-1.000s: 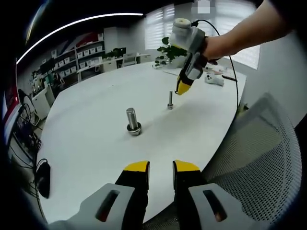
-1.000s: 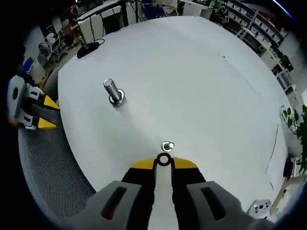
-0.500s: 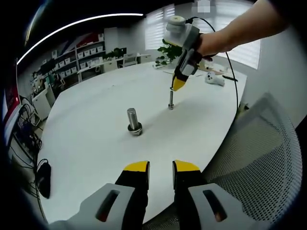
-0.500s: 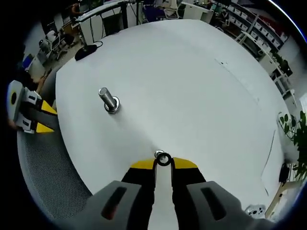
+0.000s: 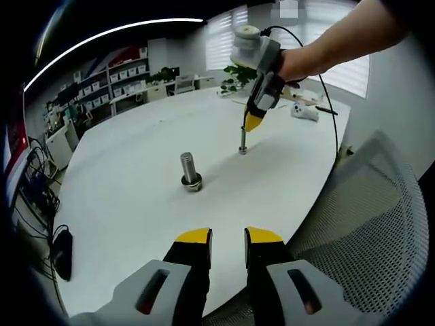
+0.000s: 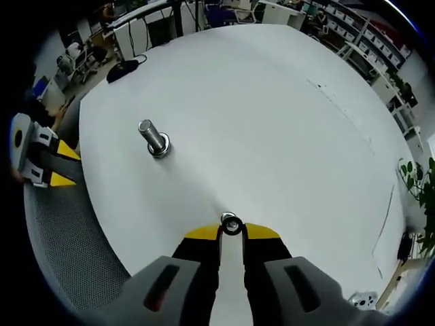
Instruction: Place the washer onto the threaded stud by aligning its center hole with the stud, sliding it down to the base, and recovering from edge contact or off-axis alignment until the washer reaches the visible bottom stop.
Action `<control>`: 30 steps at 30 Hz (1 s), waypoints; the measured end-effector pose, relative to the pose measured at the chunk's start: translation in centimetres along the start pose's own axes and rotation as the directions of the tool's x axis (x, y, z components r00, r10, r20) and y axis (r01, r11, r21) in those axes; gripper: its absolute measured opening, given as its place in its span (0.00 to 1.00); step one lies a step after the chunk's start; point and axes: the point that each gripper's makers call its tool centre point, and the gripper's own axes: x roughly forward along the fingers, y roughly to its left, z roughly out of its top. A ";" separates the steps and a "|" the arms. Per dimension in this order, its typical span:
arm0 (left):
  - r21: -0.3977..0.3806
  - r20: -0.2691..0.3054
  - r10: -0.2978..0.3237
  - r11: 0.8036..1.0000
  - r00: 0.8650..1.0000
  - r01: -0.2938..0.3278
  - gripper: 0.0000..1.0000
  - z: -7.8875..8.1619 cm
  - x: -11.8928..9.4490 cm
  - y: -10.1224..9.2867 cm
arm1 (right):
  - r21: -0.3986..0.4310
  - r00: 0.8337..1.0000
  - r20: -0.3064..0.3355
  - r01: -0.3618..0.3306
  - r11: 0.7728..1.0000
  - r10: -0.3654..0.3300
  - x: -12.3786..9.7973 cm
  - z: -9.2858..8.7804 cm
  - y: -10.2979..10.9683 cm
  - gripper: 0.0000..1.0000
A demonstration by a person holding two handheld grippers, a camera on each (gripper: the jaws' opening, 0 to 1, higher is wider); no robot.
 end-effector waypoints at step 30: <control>0.000 -0.013 -0.003 1.000 1.000 0.003 0.17 -0.2 0.1 -0.1 | -0.032 0.997 -0.072 -0.022 0.999 0.020 4.2 -1.3 0.3 0.14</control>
